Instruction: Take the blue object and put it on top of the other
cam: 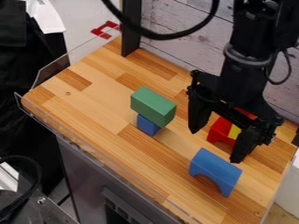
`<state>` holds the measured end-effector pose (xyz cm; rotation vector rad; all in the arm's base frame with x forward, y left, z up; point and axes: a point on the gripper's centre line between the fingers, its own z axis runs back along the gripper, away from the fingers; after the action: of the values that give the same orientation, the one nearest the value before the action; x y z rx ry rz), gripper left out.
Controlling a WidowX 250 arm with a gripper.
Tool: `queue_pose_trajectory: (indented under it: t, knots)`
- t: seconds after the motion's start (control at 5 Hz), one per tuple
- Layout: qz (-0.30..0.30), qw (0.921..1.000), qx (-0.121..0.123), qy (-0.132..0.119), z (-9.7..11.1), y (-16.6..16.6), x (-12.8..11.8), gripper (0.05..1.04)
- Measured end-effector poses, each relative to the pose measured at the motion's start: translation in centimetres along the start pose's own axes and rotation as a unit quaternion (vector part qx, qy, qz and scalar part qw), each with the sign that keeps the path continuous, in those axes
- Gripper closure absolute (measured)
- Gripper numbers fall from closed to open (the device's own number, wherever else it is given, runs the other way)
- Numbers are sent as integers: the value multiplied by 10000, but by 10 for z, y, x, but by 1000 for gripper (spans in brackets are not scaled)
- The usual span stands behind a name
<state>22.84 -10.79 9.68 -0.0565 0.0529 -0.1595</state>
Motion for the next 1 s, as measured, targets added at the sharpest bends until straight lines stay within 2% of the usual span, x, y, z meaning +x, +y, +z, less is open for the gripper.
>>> queue_pose_trajectory:
  t: [0.2, 0.4, 0.6, 0.8, 1.0]
  knots:
    - [33, 9999, 30, 119, -7, 1, -2, 83]
    - [1093, 9940, -61, -63, -19, 2, -9, 83]
    - [2394, 9660, -122, -967, -19, 9, -14, 83]
    - [3082, 9434, -203, -1208, -19, 4, -11, 83]
    - [3747, 9182, -231, -1266, -26, 0, -5, 83]
